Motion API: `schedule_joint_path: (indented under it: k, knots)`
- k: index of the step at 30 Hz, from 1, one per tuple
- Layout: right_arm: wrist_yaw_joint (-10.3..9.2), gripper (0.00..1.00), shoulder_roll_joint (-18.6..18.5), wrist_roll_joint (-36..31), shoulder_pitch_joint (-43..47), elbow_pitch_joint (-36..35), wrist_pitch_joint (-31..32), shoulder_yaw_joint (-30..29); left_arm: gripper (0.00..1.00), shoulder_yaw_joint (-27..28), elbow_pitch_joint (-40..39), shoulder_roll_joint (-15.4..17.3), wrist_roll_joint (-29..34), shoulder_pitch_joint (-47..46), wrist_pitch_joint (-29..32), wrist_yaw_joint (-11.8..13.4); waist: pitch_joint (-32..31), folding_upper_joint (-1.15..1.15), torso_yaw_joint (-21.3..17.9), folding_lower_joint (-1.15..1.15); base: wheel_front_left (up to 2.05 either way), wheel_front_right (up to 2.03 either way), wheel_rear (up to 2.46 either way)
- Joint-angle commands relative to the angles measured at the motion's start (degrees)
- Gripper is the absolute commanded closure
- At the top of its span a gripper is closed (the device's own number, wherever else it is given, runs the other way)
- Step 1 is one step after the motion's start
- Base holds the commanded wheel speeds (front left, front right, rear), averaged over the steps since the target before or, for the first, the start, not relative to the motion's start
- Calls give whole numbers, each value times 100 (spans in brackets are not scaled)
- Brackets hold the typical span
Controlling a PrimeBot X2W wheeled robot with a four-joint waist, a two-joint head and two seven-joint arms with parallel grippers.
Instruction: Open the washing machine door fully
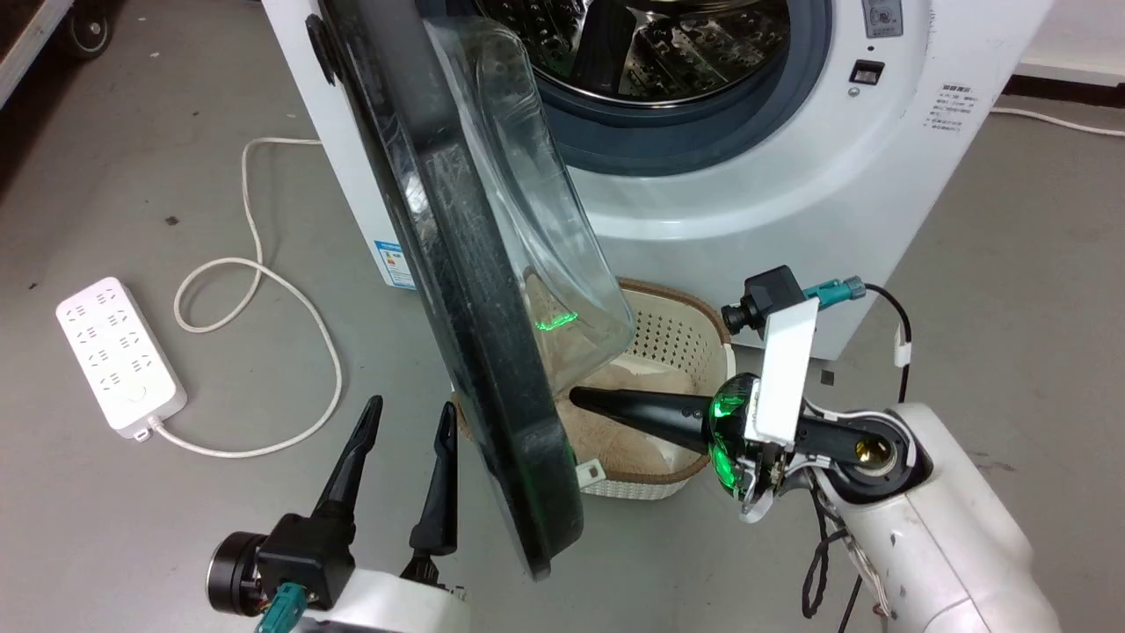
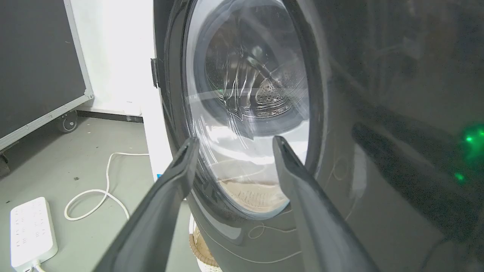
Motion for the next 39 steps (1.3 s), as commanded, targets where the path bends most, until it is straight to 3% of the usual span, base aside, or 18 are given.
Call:
schedule_joint_path:
  k: [1, 2, 4, 8, 14, 18, 19, 20, 21, 22, 23, 24, 25, 26, 29, 31, 36, 39]
  knots:
    - [-2, 100, -5, -32, 137, -57, -83, 19, 0, 0, -14, 5, -38, 94, -32, 7, -15, 0, 4, 0, 0, 0, 0]
    - [-2, 100, -41, -103, 162, -91, -171, 10, 0, 13, -13, 5, -41, 97, -32, 4, -28, 0, 0, 0, 0, 0, 0]
    - [-2, 0, -215, -425, 289, -300, -704, -195, 0, 104, -16, 5, -54, 111, -32, 1, -90, 0, -82, 0, 0, 0, 0]
    - [-2, 0, -592, -1312, 458, -1007, -1671, -424, 0, 194, -3, 5, -87, 129, -32, -48, -167, 0, -231, 0, 0, 0, 0]
    - [-2, 0, -1419, -3540, 926, -2233, -3647, -470, 0, 396, 72, 5, -96, 87, -32, -186, -256, 0, -469, 0, 0, 0, 0]
    - [-2, 0, -1801, -5087, 1329, -2554, -4904, -615, 0, 525, 81, 5, -106, 107, -32, -213, -343, 0, -600, 0, 0, 0, 0]
    - [-2, 0, -1801, -5087, 1329, -2554, -4904, -615, 0, 525, 81, 5, -106, 107, -32, -213, -343, 0, -600, 0, 0, 0, 0]
    - [-2, 0, -1829, -5820, 1613, -2615, -5374, -787, 0, 586, 90, 5, -106, 146, -32, -235, -395, 0, -651, 0, 0, 0, 0]
    - [-2, 0, -1829, -5820, 1613, -2615, -5374, -787, 0, 586, 90, 5, -106, 146, -32, -235, -395, 0, -651, 0, 0, 0, 0]
    - [-2, 0, -1766, -6170, 1780, -2628, -5586, -953, 0, 618, 98, 5, -106, 169, -32, -250, -423, 0, -672, 0, 0, 0, 0]
    - [-2, 0, -1572, -6931, 2157, -2732, -5960, -1222, 0, 667, 111, 5, -107, 221, -32, -282, -476, 0, -694, 0, 0, 0, 0]
    - [-2, 0, -1572, -6931, 2157, -2732, -5960, -1222, 0, 667, 111, 5, -107, 221, -32, -282, -476, 0, -694, 0, 0, 0, 0]
    - [-2, 0, -1195, -7551, 2576, -2851, -6202, -1581, 0, 709, 95, 5, -126, 265, -32, -292, -504, 0, -705, 0, 0, 0, 0]
    - [-2, 0, -1195, -7551, 2576, -2851, -6202, -1581, 0, 709, 95, 5, -126, 265, -32, -292, -504, 0, -705, 0, 0, 0, 0]
    - [-2, 0, -486, -8155, 3151, -3017, -6367, -2067, 0, 751, 51, 5, -153, 325, -32, -283, -505, 0, -720, 0, 0, 0, 0]
    - [-2, 0, -217, -8479, 3447, -3074, -6446, -2240, 0, 762, 42, 5, -153, 365, -32, -278, -506, 0, -730, 0, 0, 0, 0]
    - [-2, 0, -6, -8915, 3948, -2997, -6591, -2418, 0, 728, 116, 5, -138, 437, -32, -280, -541, 0, -744, 0, 0, 0, 0]
    - [-2, 0, 3, -8714, 4092, -2917, -6636, -2440, 0, 710, 150, 5, -151, 464, -32, -264, -571, 0, -744, 0, 0, 0, 0]
